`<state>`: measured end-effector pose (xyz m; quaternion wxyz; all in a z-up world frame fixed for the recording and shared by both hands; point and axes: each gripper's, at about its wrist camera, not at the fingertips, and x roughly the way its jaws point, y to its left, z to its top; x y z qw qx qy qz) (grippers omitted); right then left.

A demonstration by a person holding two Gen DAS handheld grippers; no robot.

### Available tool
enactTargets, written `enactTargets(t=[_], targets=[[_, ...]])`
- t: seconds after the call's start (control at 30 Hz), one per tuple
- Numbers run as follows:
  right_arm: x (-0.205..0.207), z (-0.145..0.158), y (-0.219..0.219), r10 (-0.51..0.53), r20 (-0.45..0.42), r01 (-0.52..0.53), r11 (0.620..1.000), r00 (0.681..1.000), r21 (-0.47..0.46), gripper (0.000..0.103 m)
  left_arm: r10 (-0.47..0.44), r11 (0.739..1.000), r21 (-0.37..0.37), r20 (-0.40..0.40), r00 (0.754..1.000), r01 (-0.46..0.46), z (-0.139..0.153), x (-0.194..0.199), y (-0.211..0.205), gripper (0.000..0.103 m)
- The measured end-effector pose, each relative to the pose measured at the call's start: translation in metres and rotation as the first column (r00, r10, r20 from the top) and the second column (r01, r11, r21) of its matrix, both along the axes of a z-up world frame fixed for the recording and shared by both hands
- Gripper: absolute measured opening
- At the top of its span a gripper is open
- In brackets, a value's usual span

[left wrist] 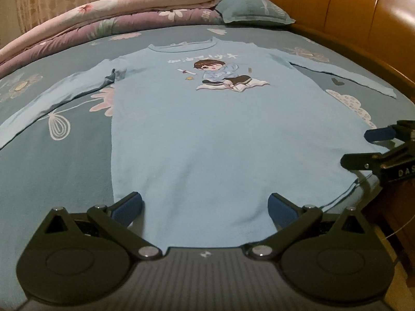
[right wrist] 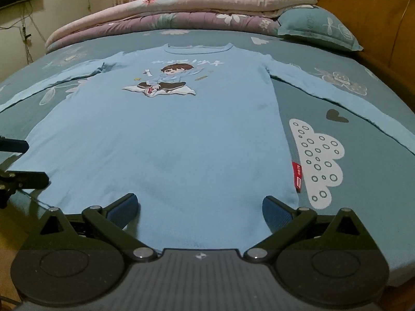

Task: Fold clothes

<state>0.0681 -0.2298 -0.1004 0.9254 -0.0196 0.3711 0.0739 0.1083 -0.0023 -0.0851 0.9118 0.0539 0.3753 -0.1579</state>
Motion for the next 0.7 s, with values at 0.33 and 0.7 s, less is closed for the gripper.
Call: enactTargets(t=[0.33,0.7], targets=[[-0.001,-0.002,-0.002,-0.01,0.023,0.009,1.0,1.0,0.008,0.103,-0.068,0.997,0.024,-0.032,0.997,0.068,0.003,0.016,-0.004,0.102],[0.025,0.02,-0.015,0.005,-0.001,-0.005,0.999,1.0,0.037,0.103,-0.111,0.993,-0.051,-0.071,0.991,0.107,0.027,0.056,-0.011,0.102]])
